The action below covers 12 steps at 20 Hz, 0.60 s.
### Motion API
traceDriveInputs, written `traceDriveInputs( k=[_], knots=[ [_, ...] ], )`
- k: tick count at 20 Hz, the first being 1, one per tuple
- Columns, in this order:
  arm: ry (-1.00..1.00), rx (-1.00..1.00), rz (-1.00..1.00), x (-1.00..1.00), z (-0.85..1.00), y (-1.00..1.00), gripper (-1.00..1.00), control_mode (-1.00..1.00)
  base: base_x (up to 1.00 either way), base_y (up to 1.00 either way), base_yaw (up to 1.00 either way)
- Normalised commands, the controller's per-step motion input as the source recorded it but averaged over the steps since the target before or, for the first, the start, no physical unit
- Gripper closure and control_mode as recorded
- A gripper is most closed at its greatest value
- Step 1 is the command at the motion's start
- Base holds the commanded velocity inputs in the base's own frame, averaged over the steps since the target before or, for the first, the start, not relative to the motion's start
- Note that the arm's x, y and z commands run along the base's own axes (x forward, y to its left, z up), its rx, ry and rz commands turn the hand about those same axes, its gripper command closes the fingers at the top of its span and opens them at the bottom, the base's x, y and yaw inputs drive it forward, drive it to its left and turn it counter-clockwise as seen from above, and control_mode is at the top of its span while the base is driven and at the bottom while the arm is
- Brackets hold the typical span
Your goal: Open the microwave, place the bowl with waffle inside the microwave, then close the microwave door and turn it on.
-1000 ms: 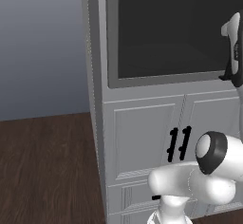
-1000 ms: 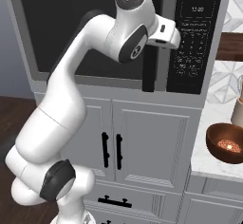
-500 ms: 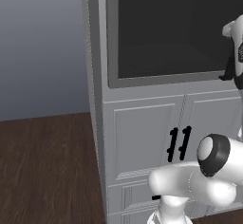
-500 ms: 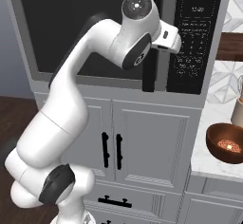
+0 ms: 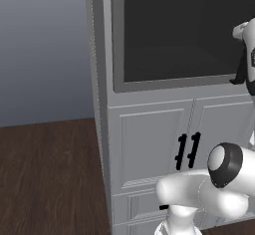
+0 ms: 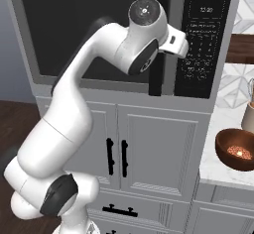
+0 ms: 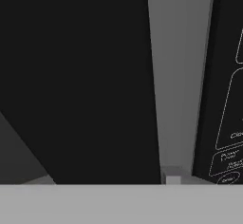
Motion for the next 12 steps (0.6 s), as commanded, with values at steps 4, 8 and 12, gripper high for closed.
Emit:
traceDriveInputs(
  k=[4,8,12],
  knots=[
    [-0.06,0.00,0.06,-0.28,0.00,0.33,1.00,-1.00,0.00,0.00,0.00],
    [-0.16,0.00,0.19,-0.98,0.03,0.36,1.00,-1.00,0.00,0.00,0.00],
    [-0.17,0.00,0.23,-1.00,0.01,0.36,1.00,-1.00,0.00,0.00,0.00]
  ],
)
